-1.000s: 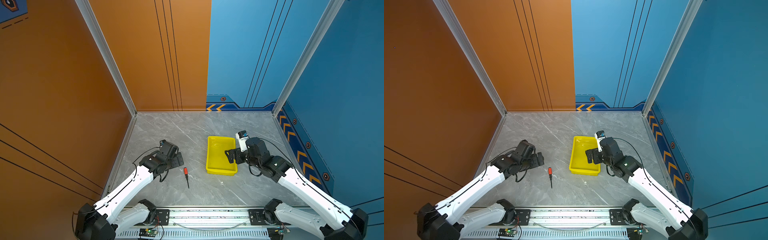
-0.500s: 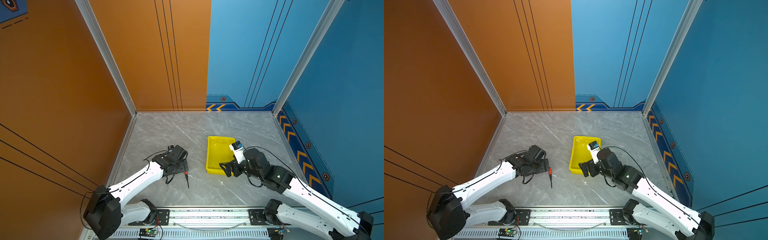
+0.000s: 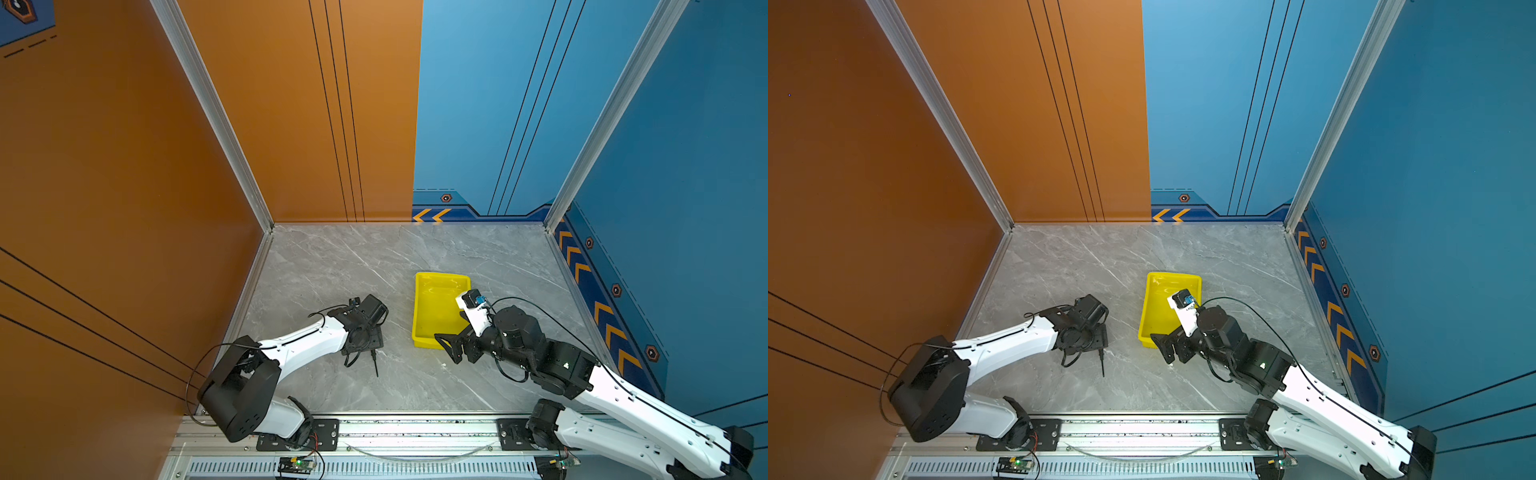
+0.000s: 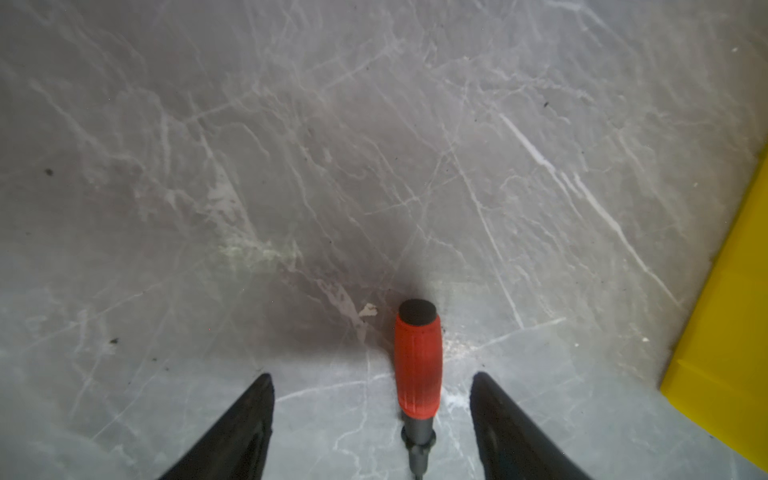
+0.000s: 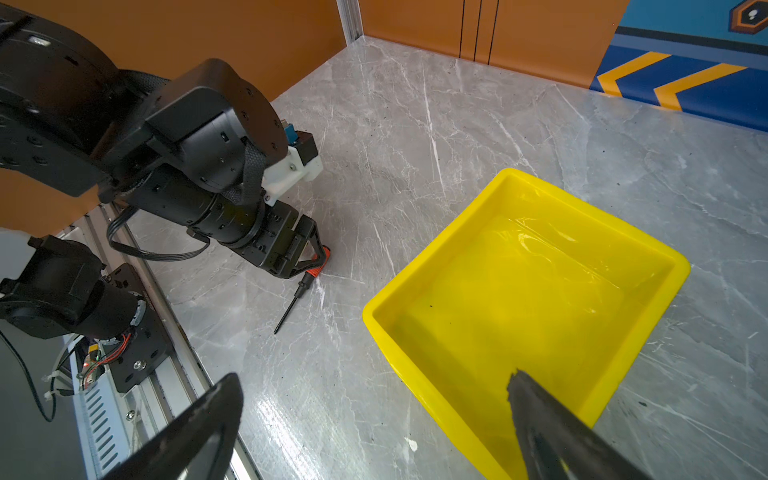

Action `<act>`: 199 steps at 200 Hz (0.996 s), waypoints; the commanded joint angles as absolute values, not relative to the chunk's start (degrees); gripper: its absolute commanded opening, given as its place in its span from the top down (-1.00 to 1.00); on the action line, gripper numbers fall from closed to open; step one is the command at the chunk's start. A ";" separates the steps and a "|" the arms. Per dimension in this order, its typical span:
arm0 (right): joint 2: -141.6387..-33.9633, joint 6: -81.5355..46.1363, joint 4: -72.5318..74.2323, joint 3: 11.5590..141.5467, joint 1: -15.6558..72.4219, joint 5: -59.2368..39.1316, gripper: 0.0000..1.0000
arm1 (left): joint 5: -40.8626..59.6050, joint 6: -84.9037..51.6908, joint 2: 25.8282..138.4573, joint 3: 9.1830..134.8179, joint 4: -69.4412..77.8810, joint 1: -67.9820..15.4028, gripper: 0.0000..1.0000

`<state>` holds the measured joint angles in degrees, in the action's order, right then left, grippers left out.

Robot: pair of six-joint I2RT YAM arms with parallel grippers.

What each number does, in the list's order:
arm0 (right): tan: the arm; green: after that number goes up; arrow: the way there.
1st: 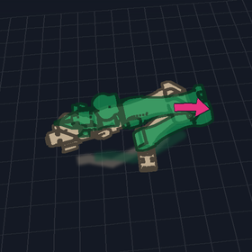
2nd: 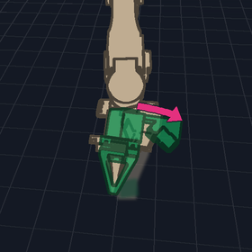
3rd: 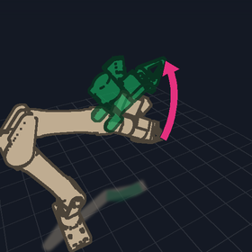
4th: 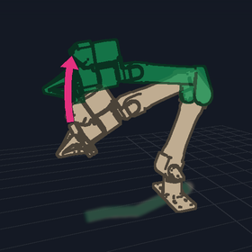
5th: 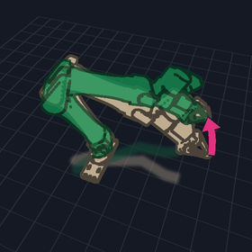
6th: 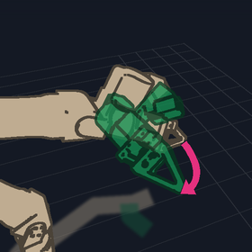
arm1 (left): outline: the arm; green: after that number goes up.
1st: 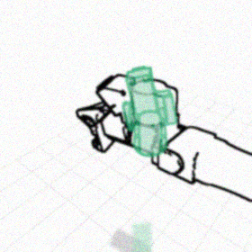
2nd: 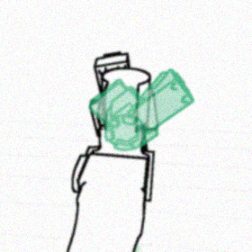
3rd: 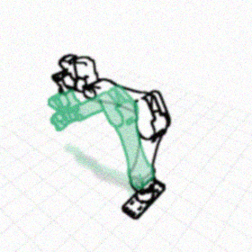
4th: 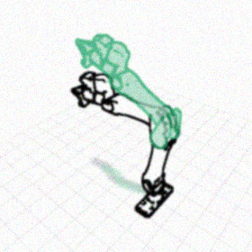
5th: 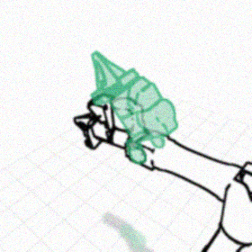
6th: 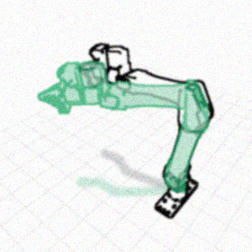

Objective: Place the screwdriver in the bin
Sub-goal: 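Lower the left gripper and close it on the red screwdriver handle, then lift the screwdriver with the left gripper and carry it over the yellow bin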

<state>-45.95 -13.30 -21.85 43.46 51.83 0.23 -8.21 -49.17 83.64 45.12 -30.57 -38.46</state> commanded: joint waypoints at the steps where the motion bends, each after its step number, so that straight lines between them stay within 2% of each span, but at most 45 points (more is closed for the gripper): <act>1: -45.88 -12.66 -20.22 42.81 52.38 2.13 -1.00 | -6.57 -48.96 85.85 46.92 -29.06 -39.09 -0.35; 24: -46.53 -12.32 -19.21 42.37 52.38 2.68 -1.00 | -6.90 -48.41 88.22 48.15 -29.03 -39.14 -0.26; 72: -47.78 -11.87 -18.57 42.91 52.38 3.02 -1.00 | -7.10 -48.34 90.86 48.72 -29.05 -39.16 0.08; 131: -45.59 -11.52 -18.50 41.67 51.97 3.63 -1.00 | -7.29 -49.04 91.09 48.22 -29.10 -39.59 0.73; 150: -44.51 -11.57 -18.31 41.32 51.30 3.65 -1.00 | -7.68 -49.20 90.27 48.53 -29.77 -39.75 1.00; 199: -43.60 -10.81 -18.96 41.62 49.20 5.67 -1.00 | -10.38 -46.53 85.89 52.64 -37.07 -39.88 1.00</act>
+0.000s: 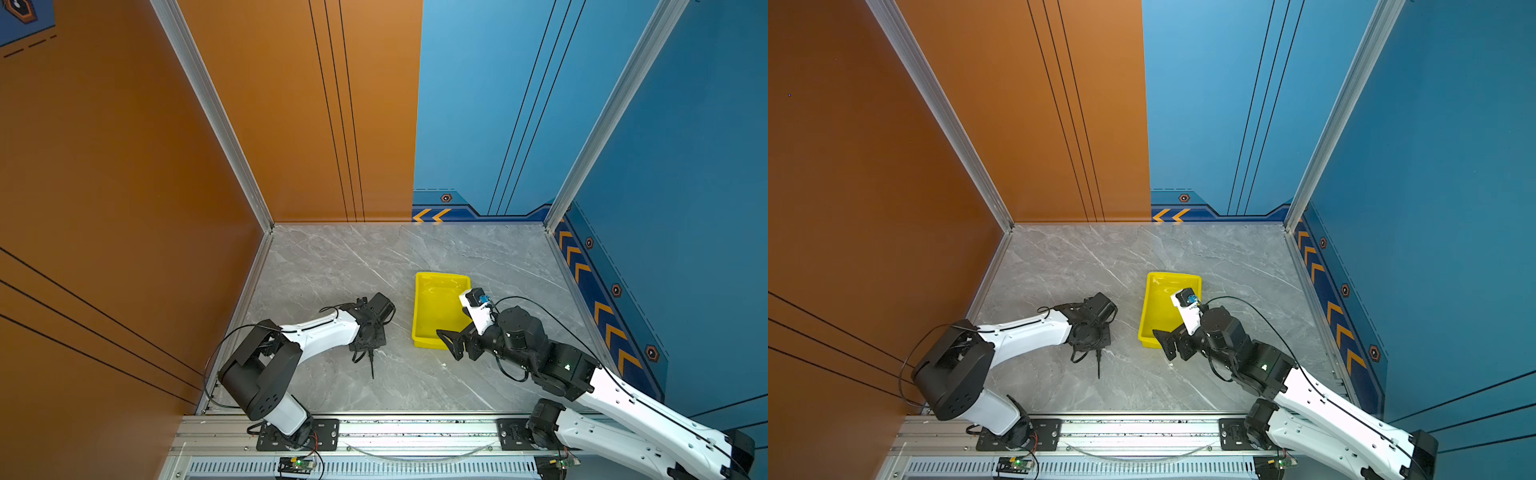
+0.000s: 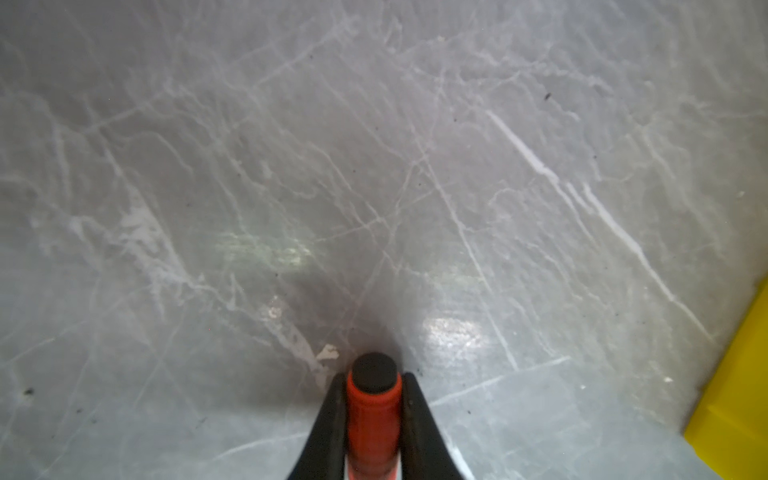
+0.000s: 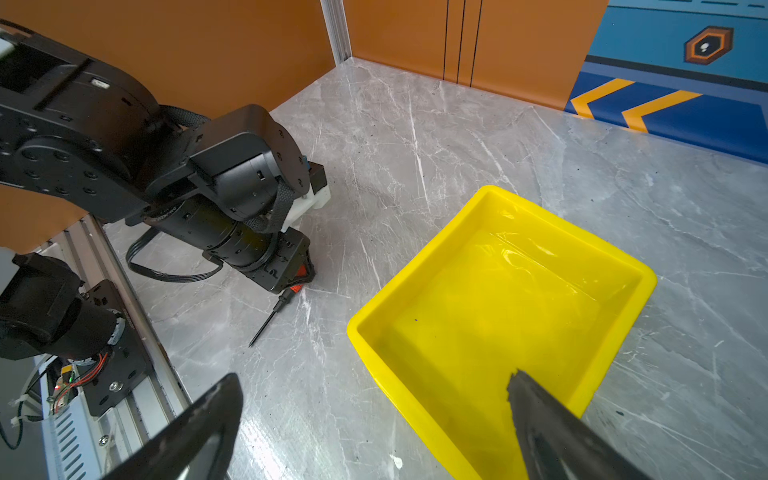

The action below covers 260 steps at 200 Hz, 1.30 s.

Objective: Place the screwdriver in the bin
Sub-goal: 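Lift the screwdriver with the left gripper and carry it over the yellow bin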

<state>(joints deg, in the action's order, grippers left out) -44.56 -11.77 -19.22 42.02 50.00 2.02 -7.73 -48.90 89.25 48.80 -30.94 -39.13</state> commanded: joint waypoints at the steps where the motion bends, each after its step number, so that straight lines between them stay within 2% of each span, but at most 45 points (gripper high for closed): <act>1: -43.60 -10.86 -19.06 41.64 49.21 5.87 -1.00 | -10.46 -46.43 85.79 52.77 -37.34 -39.89 1.00; 29: -43.00 -10.87 -20.52 41.89 48.83 9.79 -1.00 | -12.02 -44.48 83.14 56.16 -41.41 -39.64 1.00; 87: -38.36 -12.94 -17.92 39.69 45.30 8.22 -0.99 | -12.61 -43.45 84.96 69.18 -42.51 -41.03 1.00; 129: -35.74 -15.55 -18.81 38.51 40.62 5.76 -1.00 | -10.34 -40.10 91.74 80.85 -42.98 -42.09 1.00; 158: -33.43 -16.20 -21.60 38.93 34.29 2.00 -1.00 | -8.93 -38.51 96.85 88.53 -42.91 -42.90 1.00; 260: -30.59 -15.82 -28.92 39.51 22.10 -0.38 -1.00 | -3.87 -39.25 118.16 110.14 -42.93 -48.11 1.00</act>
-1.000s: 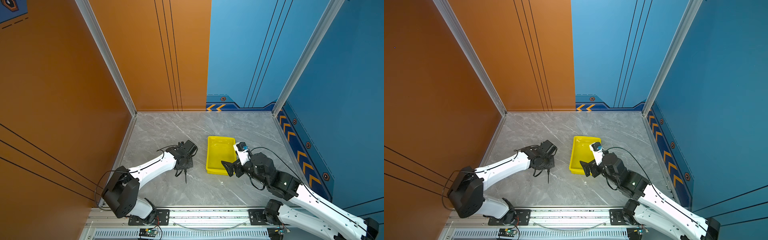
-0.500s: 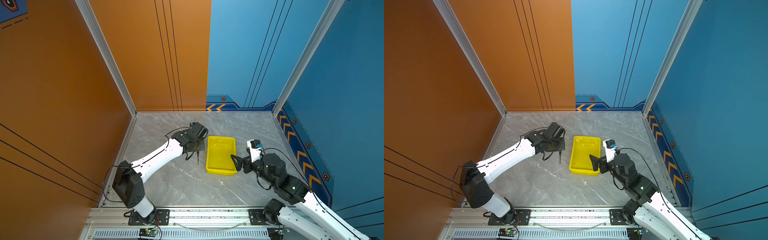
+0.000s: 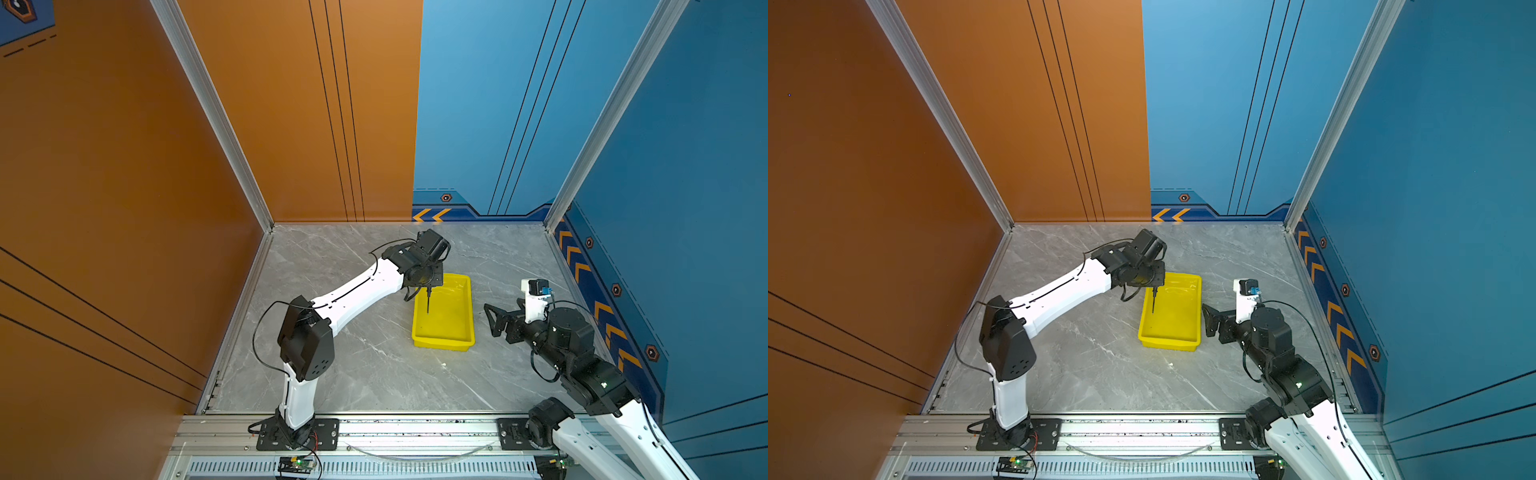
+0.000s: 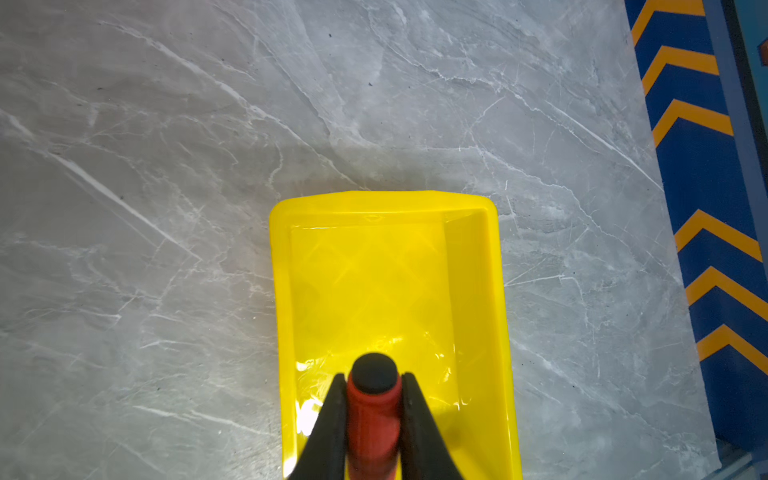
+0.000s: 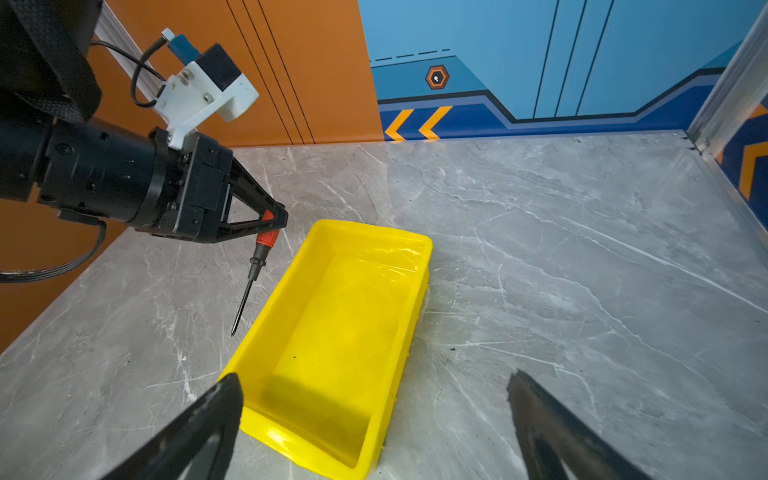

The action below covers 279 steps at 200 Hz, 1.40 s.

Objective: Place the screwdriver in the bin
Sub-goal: 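Lift the screwdriver with the left gripper and carry it over the yellow bin, then lower the screwdriver into the bin and open the left gripper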

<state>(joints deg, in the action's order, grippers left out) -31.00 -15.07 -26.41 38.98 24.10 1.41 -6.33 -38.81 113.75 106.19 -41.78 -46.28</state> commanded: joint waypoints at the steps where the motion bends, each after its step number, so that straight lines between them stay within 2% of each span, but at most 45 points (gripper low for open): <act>1: -30.59 -15.82 -28.92 39.51 22.10 -0.38 -1.00 | -3.87 -39.31 118.40 110.26 -42.91 -48.14 1.00; 32: -29.68 -17.01 -29.34 38.77 20.42 -0.87 -1.00 | -4.02 -43.21 123.52 111.55 -42.89 -49.16 1.00; 130: -27.32 -17.49 -31.70 38.44 19.86 -0.10 -1.00 | -4.88 -41.84 134.92 115.89 -42.95 -49.09 1.00; 230: -26.43 -17.23 -31.73 38.21 20.27 -0.88 -1.00 | -6.21 -42.52 138.52 114.68 -43.31 -48.61 1.00; 246: -26.24 -17.14 -31.79 38.14 20.21 -0.62 -1.00 | -6.41 -42.88 138.54 114.34 -43.33 -48.69 0.94; 279: -25.86 -17.18 -31.74 38.10 20.21 -0.41 -1.00 | -7.11 -43.07 138.21 114.25 -43.64 -48.55 0.65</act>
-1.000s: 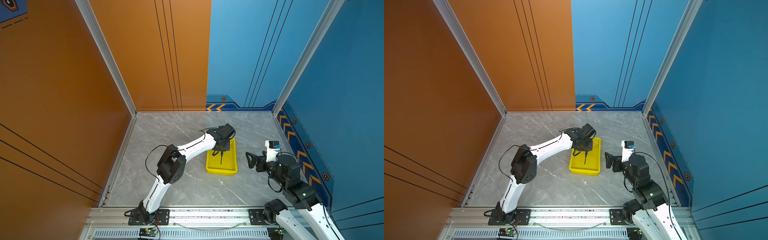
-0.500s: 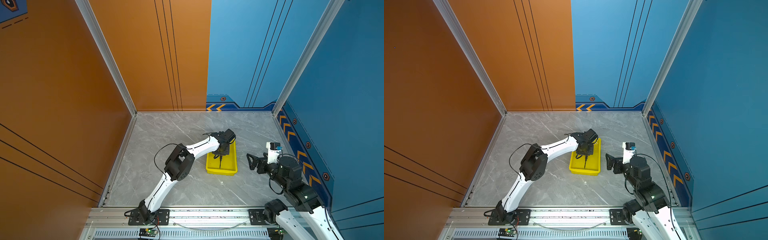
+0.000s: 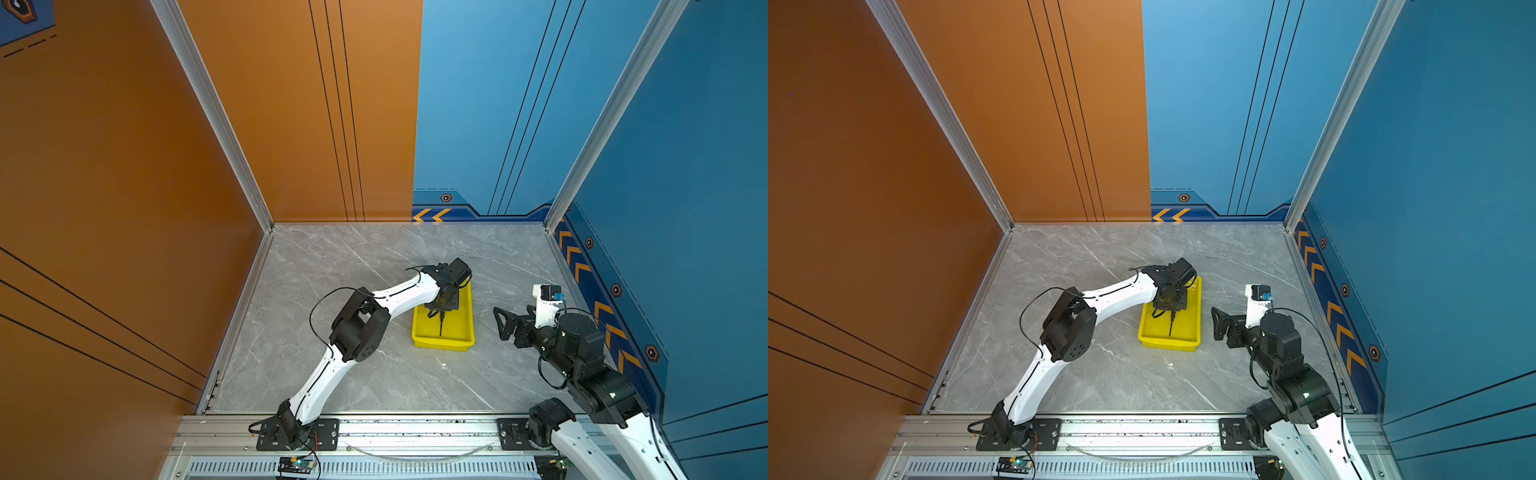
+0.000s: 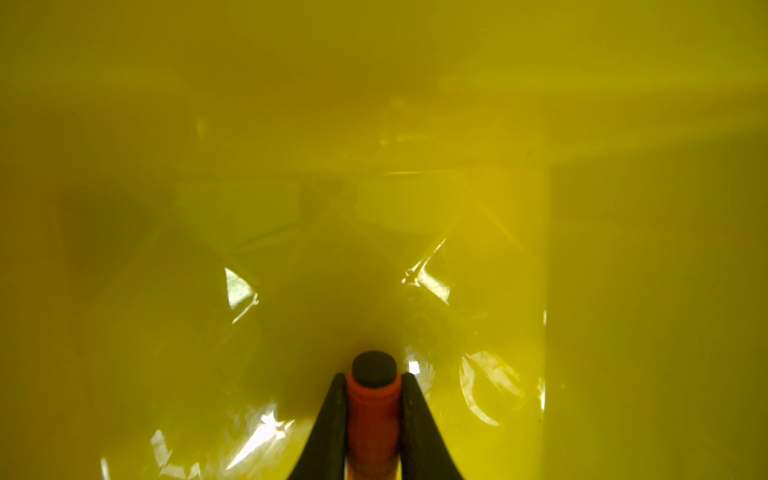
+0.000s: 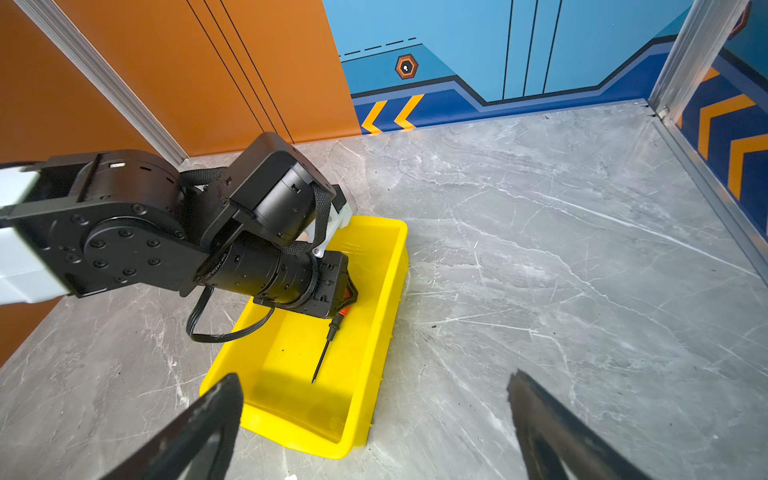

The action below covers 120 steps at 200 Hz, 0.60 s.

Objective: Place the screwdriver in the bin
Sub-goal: 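Lower the screwdriver into the bin and open the left gripper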

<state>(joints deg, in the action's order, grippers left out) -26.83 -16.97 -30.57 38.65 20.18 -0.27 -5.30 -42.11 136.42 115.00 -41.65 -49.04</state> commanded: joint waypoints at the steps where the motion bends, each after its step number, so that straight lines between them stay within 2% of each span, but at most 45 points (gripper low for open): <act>1: -25.85 -17.20 -31.74 38.08 20.21 -0.38 -1.00 | -7.16 -43.07 138.23 114.21 -43.66 -48.57 0.64; 35: -25.18 -17.22 -31.82 38.06 20.26 -0.18 -1.00 | -8.18 -42.55 136.69 114.85 -43.68 -48.38 0.38; 58: -24.93 -17.14 -31.79 38.06 20.21 -0.41 -1.00 | -9.47 -41.67 135.05 115.19 -43.68 -48.38 0.12; 120: -23.88 -17.06 -31.42 37.77 20.39 -0.94 -0.99 | -12.93 -39.83 126.51 114.81 -44.66 -49.18 -0.01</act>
